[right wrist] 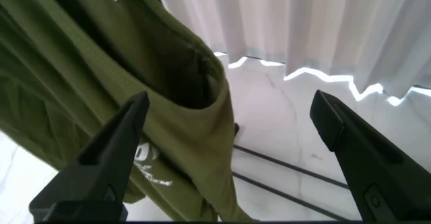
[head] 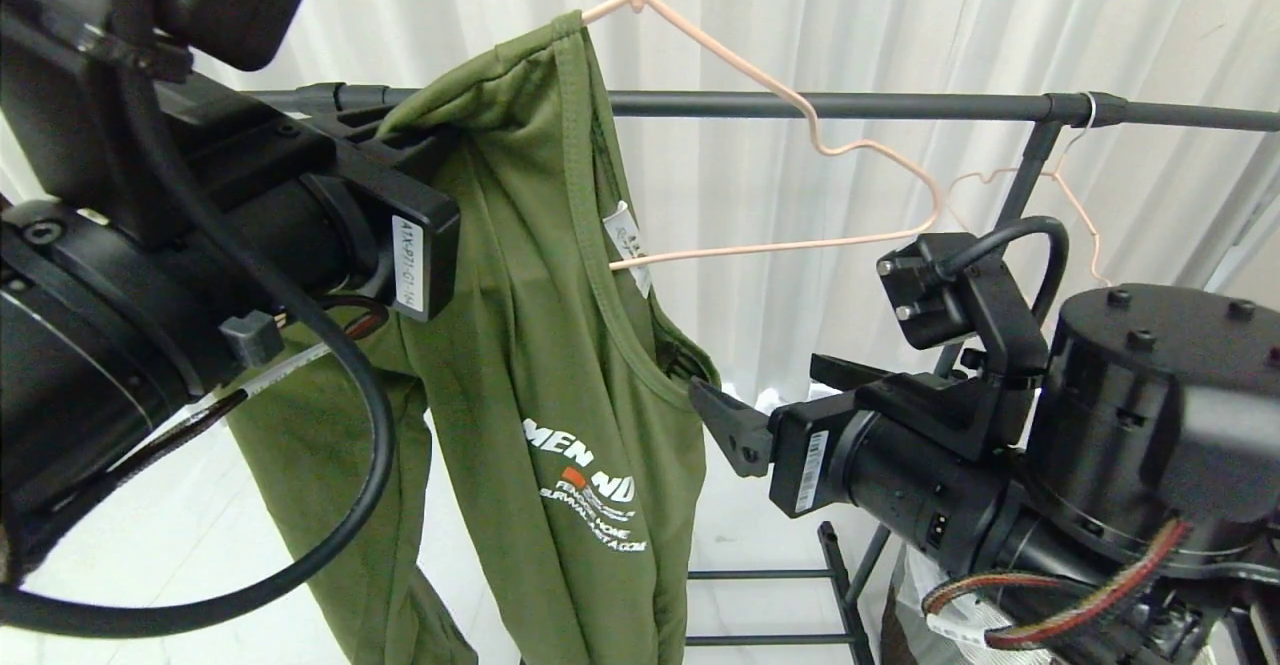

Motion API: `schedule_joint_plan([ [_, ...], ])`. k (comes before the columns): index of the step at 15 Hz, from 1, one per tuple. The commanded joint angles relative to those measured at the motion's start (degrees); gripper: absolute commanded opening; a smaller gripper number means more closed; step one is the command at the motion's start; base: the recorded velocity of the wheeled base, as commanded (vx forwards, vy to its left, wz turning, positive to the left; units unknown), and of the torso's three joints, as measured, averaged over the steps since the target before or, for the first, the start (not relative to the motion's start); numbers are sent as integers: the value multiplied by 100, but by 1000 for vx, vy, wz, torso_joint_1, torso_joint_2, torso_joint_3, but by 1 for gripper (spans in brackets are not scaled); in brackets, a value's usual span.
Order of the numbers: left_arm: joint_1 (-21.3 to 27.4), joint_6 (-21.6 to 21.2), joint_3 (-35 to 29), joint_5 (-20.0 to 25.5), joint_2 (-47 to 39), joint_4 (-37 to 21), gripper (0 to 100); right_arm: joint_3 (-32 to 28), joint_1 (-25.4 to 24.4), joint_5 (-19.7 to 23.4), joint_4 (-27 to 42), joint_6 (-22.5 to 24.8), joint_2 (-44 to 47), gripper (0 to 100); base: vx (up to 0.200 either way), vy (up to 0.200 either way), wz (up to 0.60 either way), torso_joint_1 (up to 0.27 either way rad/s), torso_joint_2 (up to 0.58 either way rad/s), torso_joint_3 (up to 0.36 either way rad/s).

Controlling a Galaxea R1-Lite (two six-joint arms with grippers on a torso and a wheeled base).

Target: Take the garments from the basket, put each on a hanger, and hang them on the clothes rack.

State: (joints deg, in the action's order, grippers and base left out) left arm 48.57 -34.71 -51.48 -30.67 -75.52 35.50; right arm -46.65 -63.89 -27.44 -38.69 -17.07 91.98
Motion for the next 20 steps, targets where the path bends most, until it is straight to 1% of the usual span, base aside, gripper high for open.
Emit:
schedule_joint_plan([
  [1,109,-1,-2,0,2,18,0,-54,79,-7,2,2,215,100,0,0,0,0,0,0],
  [3,206,-1,-2,0,2,71,0,-54,175,-16,-15,-7,338,100,0,0,0,0,0,0],
  [7,206,-19,6,0,20,71,0,-169,492,-33,-235,10,470,100,0,0,0,0,0,0],
  [13,206,-36,42,0,-7,71,0,-169,456,-33,-262,63,356,100,0,0,0,0,0,0],
  [15,206,-36,33,-9,-7,71,0,-107,289,-42,-270,28,453,100,0,0,0,0,0,0],
  [20,206,-19,33,-9,29,71,0,-46,289,-121,-270,19,681,100,0,0,0,0,0,0],
])
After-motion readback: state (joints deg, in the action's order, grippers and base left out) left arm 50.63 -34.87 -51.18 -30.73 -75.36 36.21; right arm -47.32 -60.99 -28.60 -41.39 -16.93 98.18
